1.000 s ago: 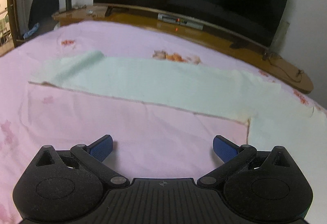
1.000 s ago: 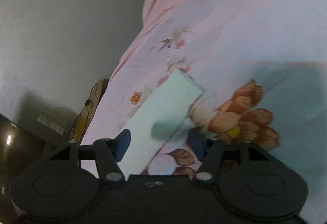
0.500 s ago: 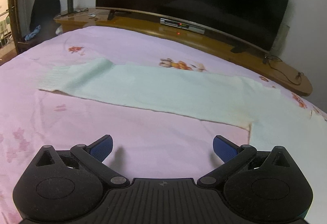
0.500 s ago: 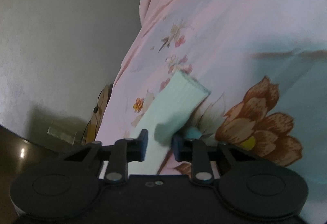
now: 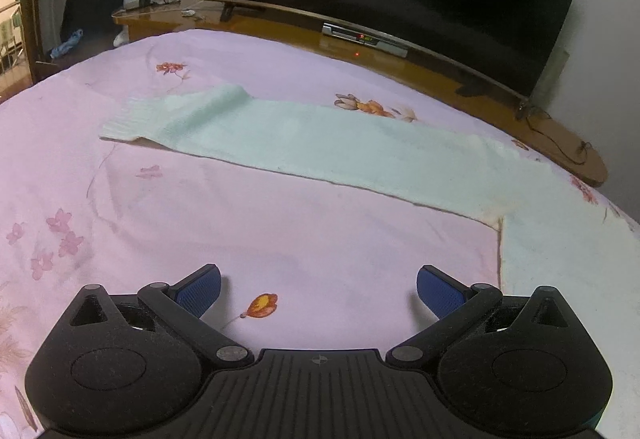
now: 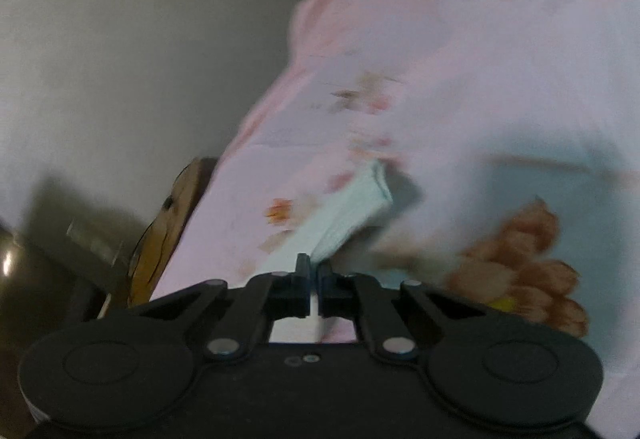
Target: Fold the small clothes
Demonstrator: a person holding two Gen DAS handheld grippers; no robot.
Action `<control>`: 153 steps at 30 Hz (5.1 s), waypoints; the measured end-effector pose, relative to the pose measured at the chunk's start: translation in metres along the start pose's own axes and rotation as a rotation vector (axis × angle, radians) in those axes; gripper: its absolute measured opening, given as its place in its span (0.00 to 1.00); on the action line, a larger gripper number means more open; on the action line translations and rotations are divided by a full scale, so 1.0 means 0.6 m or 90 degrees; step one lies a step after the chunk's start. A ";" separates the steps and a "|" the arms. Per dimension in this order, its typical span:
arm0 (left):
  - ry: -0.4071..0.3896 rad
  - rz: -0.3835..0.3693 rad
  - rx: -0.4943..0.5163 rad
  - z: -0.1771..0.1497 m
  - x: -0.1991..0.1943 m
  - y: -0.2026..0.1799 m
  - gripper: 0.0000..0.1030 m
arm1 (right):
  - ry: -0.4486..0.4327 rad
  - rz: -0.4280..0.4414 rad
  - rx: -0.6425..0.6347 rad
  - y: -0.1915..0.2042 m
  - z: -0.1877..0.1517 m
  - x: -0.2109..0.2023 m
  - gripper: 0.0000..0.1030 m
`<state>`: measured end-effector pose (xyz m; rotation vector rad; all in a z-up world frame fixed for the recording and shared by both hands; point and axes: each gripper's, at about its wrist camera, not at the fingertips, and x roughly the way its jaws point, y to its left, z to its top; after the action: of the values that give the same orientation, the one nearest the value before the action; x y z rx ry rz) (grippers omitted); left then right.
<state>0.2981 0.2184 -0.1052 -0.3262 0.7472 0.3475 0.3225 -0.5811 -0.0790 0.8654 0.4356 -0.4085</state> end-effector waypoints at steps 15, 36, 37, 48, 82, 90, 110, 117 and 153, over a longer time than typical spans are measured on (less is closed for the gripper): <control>0.025 0.085 0.063 -0.024 0.002 0.029 1.00 | 0.114 0.178 -0.298 0.321 -0.177 0.008 0.04; 0.017 0.083 0.093 -0.045 -0.003 0.049 1.00 | 0.302 0.274 -0.581 0.481 -0.520 0.004 0.42; 0.016 0.082 0.094 -0.044 -0.004 0.046 1.00 | 0.296 0.295 -0.603 0.484 -0.531 -0.007 0.43; 0.008 -0.174 0.084 0.016 -0.002 -0.157 0.31 | 0.207 0.286 -0.509 0.411 -0.445 -0.097 0.41; 0.103 -0.393 -0.029 0.084 0.097 -0.313 0.03 | 0.209 0.159 -0.216 0.227 -0.303 -0.034 0.43; 0.071 -0.386 -0.057 0.121 0.090 -0.251 0.03 | 0.212 0.136 -0.366 0.297 -0.341 -0.018 0.42; 0.054 -0.384 -0.059 0.158 0.093 -0.207 0.03 | 0.184 0.112 -0.532 0.326 -0.357 -0.013 0.30; 0.071 -0.296 0.007 0.131 0.127 -0.193 0.03 | 0.165 0.131 -0.452 0.310 -0.333 -0.018 0.05; 0.074 -0.273 -0.024 0.079 0.172 -0.175 0.04 | 0.200 0.202 -0.342 0.307 -0.254 0.012 0.40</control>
<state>0.4410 0.1633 -0.1282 -0.5344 0.7635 -0.0628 0.3922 -0.3536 -0.0533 0.4571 0.6479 0.1433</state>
